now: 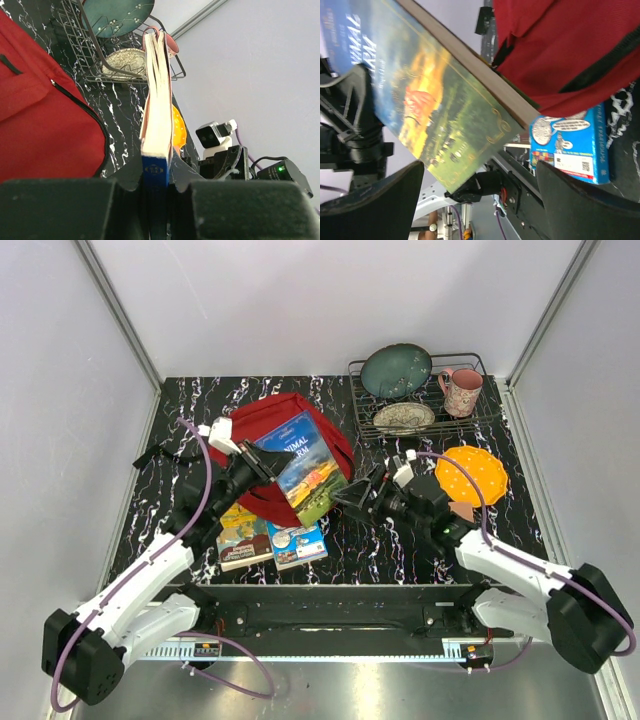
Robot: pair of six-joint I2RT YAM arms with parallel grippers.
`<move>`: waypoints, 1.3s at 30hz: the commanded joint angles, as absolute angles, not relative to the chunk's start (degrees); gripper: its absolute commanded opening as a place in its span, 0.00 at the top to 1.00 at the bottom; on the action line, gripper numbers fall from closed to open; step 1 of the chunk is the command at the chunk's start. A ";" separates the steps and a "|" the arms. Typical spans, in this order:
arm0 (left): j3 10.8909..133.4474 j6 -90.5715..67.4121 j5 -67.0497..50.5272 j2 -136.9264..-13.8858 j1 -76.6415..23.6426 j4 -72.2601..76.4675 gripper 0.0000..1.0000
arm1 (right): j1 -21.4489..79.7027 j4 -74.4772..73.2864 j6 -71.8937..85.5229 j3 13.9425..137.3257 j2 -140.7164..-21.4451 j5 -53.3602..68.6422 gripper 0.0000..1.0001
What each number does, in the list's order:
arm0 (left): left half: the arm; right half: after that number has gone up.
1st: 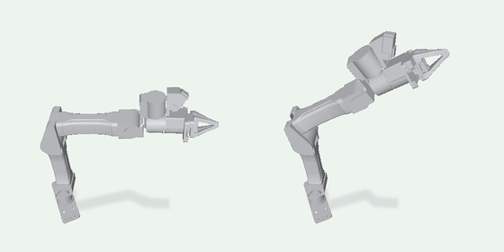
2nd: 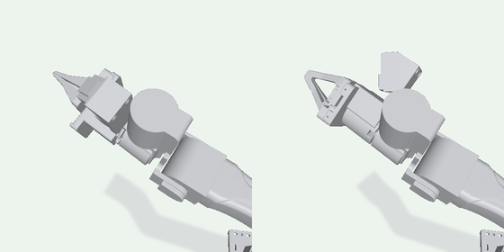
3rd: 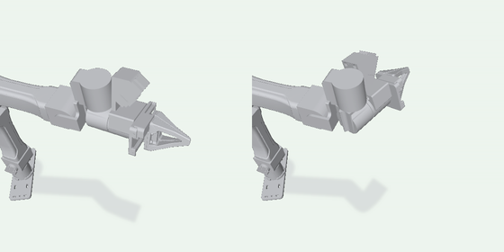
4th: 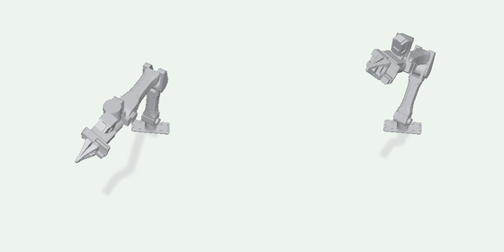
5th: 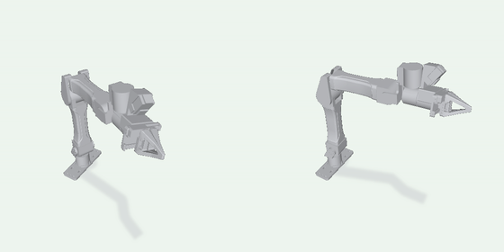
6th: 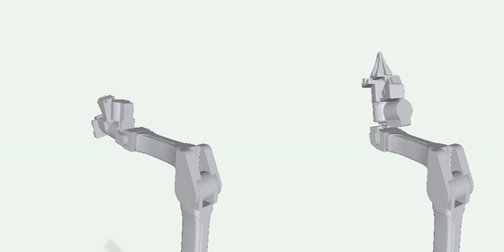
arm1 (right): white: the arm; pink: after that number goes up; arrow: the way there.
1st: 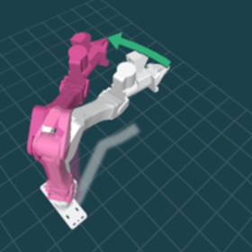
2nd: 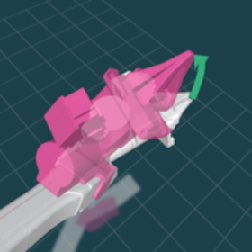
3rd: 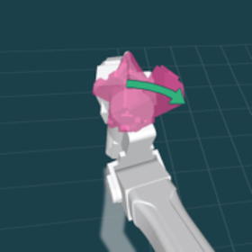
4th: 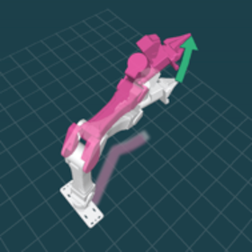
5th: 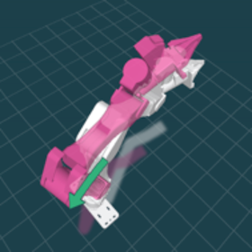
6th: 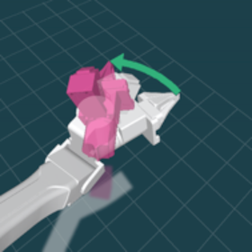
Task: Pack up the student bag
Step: Pick up the book from the center of the board.
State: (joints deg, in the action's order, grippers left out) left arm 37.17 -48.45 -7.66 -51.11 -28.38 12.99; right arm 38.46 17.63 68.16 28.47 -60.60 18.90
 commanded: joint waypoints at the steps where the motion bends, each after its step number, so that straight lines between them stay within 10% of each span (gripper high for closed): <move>1: 36.74 -54.92 -6.24 -50.19 -28.30 22.06 1.00 | 39.46 36.19 71.19 27.86 -64.94 14.16 0.01; 22: 31.29 -64.33 -5.71 -51.59 -28.21 32.08 1.00 | 42.10 62.57 79.19 28.21 -78.39 13.97 0.07; 31: 29.18 -64.08 -5.98 -50.45 -28.21 31.21 1.00 | 42.01 63.81 78.14 28.57 -76.73 13.89 0.73; 34: 29.18 -61.01 -6.33 -49.66 -28.21 27.70 0.67 | 42.01 58.73 75.86 28.13 -73.05 12.66 0.98; 37: 31.63 -53.37 -7.03 -48.87 -28.21 20.15 0.24 | 42.01 46.27 72.09 27.95 -65.85 8.71 1.00; 39: 35.06 -45.06 -7.64 -49.13 -28.21 12.07 0.13 | 42.10 31.96 69.53 28.39 -58.15 2.66 1.00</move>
State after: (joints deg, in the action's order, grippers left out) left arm 29.17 -58.43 -6.09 -50.48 -28.21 20.80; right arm 41.74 48.80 75.66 26.94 -70.89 12.38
